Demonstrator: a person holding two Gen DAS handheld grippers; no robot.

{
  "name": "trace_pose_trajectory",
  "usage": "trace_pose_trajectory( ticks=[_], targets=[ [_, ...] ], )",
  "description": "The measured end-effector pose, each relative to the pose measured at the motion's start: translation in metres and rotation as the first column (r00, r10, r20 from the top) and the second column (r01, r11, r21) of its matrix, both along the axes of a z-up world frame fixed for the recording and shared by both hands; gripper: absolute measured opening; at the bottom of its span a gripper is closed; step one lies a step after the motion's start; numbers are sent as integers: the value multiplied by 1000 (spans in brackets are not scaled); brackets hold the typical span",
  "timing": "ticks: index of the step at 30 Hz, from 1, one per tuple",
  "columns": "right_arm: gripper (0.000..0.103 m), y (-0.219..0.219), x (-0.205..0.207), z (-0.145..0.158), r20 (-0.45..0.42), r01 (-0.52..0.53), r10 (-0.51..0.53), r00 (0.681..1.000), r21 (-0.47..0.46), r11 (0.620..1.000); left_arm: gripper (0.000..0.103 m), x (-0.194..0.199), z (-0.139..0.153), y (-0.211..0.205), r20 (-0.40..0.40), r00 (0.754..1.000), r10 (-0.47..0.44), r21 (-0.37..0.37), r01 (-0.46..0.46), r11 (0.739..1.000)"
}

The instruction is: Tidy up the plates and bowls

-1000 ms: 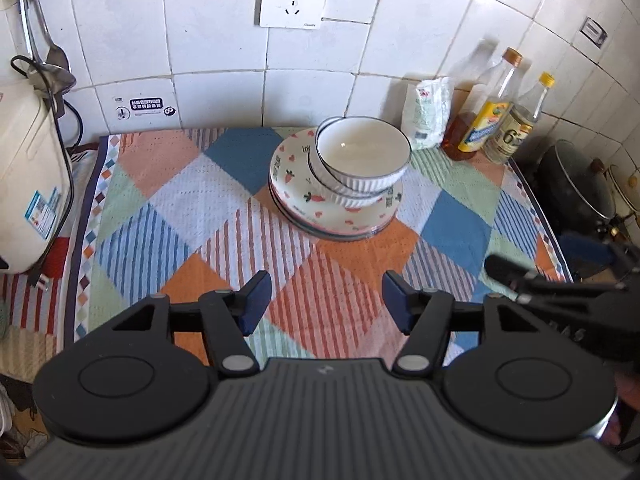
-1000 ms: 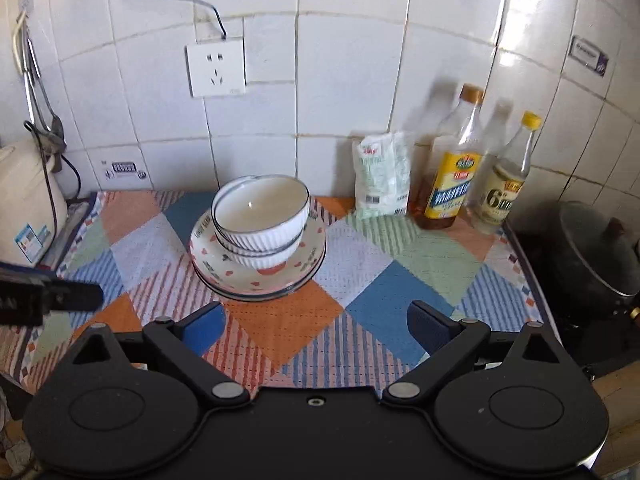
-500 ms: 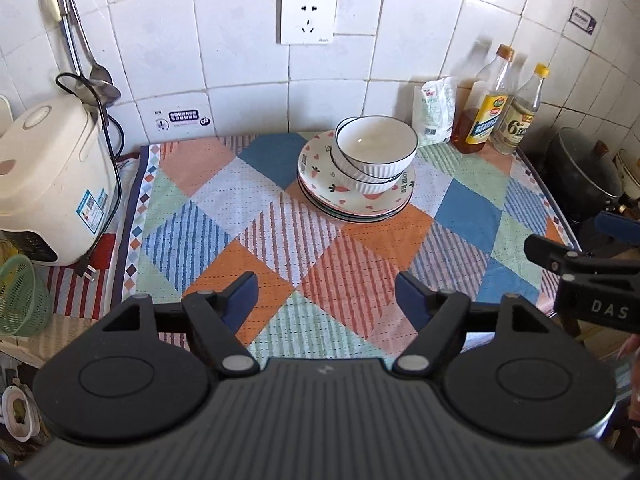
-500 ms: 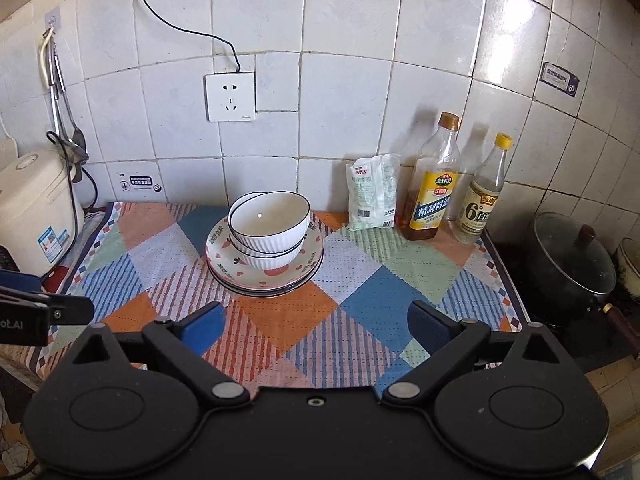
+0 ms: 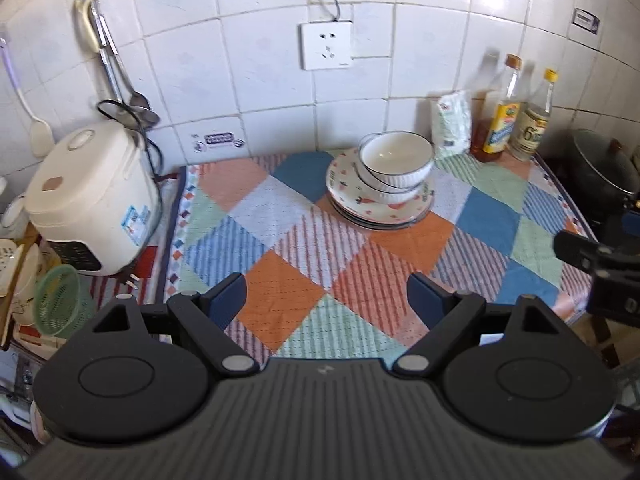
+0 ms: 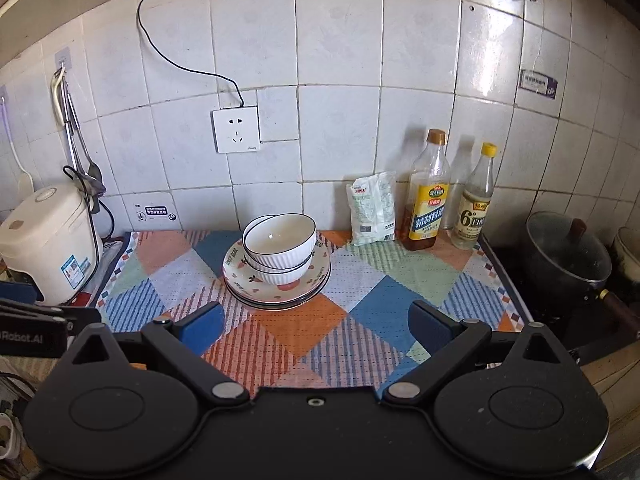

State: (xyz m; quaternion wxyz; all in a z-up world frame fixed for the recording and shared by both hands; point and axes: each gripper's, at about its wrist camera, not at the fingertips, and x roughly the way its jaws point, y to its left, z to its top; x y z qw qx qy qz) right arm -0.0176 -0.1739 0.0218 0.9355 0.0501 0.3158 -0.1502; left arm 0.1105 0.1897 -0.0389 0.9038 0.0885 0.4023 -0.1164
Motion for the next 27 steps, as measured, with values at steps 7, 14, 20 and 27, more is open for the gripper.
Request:
trace_pose_trajectory(
  ticks=[7, 14, 20, 27],
  targets=[
    [100, 7, -2, -1, -18, -18, 17, 1000, -18, 1000, 88, -2, -6, -1, 21, 999, 35, -21, -34, 999],
    [100, 5, -4, -8, -16, -13, 13, 1000, 6, 1000, 87, -7, -13, -6, 36, 999, 33, -41, -31, 999],
    [100, 11, -8, -8, -3, -12, 12, 1000, -13, 1000, 87, -9, -18, -6, 23, 999, 39, -50, -38, 998],
    [100, 6, -7, -16, -26, 0, 0, 1000, 3, 1000, 87, -9, -26, -8, 26, 999, 32, -31, -31, 999]
  ],
)
